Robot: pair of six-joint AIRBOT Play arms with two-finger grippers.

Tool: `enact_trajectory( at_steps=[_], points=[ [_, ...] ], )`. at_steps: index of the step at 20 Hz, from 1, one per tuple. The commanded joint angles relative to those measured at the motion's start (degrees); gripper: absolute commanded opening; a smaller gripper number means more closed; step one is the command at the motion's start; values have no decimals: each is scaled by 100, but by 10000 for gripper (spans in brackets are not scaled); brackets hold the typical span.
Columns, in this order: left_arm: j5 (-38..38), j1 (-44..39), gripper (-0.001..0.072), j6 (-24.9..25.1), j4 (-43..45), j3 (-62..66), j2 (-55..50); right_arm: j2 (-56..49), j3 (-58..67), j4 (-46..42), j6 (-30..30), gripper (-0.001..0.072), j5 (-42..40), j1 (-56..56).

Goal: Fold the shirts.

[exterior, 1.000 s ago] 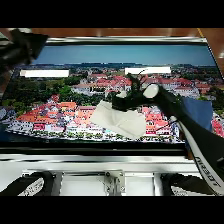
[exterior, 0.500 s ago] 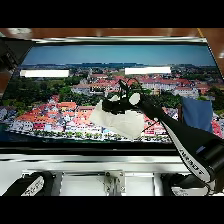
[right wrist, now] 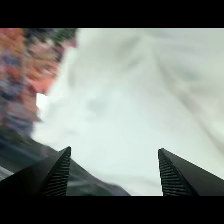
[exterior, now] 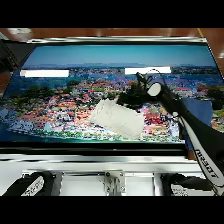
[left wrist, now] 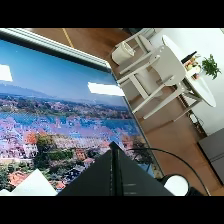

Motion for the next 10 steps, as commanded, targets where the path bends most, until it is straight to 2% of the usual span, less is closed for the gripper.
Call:
enact_trajectory(
  at_steps=[1, 2, 5, 10],
  points=[
    [-90, 2, 44, 0, 33, 0, 4, 282, -275, -1749, 175, 668, 2597, -1117],
    [-90, 2, 44, 0, 33, 0, 4, 363, -562, -1550, 114, 668, 2608, -1386],
    [-105, 2, 44, 0, 33, 0, 4, 568, -1694, -411, -273, 669, 1888, -1801],
    [-127, 2, 44, -4, 31, 0, 4, 566, -2859, 1550, -831, 668, -376, -1493]
  ],
)
